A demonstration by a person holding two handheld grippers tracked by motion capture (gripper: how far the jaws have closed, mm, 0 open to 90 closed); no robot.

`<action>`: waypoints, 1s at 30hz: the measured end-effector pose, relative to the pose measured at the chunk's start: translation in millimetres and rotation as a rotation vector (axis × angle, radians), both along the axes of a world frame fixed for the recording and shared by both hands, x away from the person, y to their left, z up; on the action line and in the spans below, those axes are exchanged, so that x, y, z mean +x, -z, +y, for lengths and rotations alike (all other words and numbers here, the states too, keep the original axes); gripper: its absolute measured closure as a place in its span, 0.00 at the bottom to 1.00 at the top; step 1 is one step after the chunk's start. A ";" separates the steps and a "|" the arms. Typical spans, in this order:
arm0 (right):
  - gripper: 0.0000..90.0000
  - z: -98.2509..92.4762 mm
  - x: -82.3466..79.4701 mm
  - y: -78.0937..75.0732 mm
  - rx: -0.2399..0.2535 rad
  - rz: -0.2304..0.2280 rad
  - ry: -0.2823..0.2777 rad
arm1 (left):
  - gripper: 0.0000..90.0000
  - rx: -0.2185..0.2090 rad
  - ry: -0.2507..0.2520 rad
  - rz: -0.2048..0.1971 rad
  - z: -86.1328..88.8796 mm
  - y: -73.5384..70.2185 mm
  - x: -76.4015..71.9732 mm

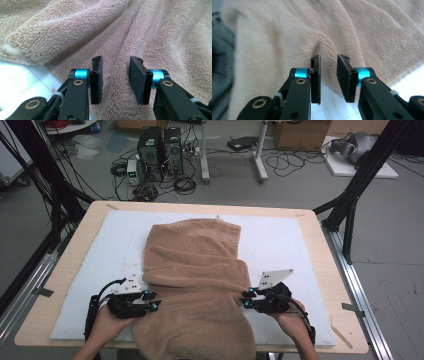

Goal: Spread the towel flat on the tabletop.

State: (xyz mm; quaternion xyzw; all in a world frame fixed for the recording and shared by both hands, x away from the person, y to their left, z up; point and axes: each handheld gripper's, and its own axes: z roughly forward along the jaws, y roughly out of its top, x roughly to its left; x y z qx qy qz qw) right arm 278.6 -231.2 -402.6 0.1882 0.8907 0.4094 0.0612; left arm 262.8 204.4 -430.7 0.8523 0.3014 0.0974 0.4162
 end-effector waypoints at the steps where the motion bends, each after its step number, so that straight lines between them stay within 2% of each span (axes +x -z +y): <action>1: 0.81 -0.1 -2.5 0.0 0.004 0.002 0.001 | 0.70 0.005 0.005 0.001 0.1 0.1 -1.0; 3: 0.81 1.6 -6.5 3.4 -0.003 0.010 -0.008 | 0.70 0.016 0.008 0.004 -1.1 1.9 -3.3; 7: 0.77 11.9 -11.9 22.7 -0.009 0.079 -0.026 | 0.69 0.048 0.024 0.020 -4.9 10.2 -7.4; 9: 0.77 19.0 -15.5 30.9 -0.006 0.104 -0.034 | 0.70 0.032 0.012 0.006 -4.5 12.8 -10.0; 10: 0.80 23.0 -17.3 34.1 -0.013 0.106 -0.034 | 0.72 0.030 0.013 0.003 -3.9 13.0 -10.2; 12: 0.88 30.2 -21.5 36.9 -0.016 0.112 -0.033 | 0.85 0.027 0.025 -0.003 -2.9 13.9 -11.9; 14: 0.92 33.8 -26.3 34.8 -0.030 0.091 -0.044 | 0.92 0.021 0.031 -0.005 -2.0 13.9 -14.5; 16: 0.93 32.7 -30.6 31.4 -0.025 0.112 -0.059 | 0.93 0.015 0.039 -0.009 0.3 12.3 -20.2; 18: 0.93 27.8 -38.1 24.8 -0.026 0.114 -0.057 | 0.93 -0.001 0.050 -0.019 5.0 8.4 -30.4; 21: 0.90 13.6 -51.0 9.4 0.002 0.088 -0.062 | 0.93 -0.041 0.070 -0.034 14.4 -2.0 -48.4; 23: 0.87 3.1 -56.3 -2.2 0.042 0.068 -0.057 | 0.86 -0.052 0.068 -0.056 18.1 -9.0 -55.6; 24: 0.86 -1.4 -56.7 -7.3 0.052 0.050 -0.048 | 0.79 -0.051 0.059 -0.060 18.8 -11.6 -56.2; 27: 0.84 -9.3 -51.1 -13.9 0.052 0.025 -0.003 | 0.71 -0.051 0.050 -0.067 17.2 -14.4 -50.4; 29: 0.84 -7.2 -44.1 -9.2 0.043 0.026 0.010 | 0.70 -0.052 0.045 -0.059 13.2 -11.6 -42.4; 30: 0.84 -3.4 -40.4 -4.3 0.015 0.026 0.015 | 0.70 -0.042 0.040 -0.057 10.2 -8.7 -38.2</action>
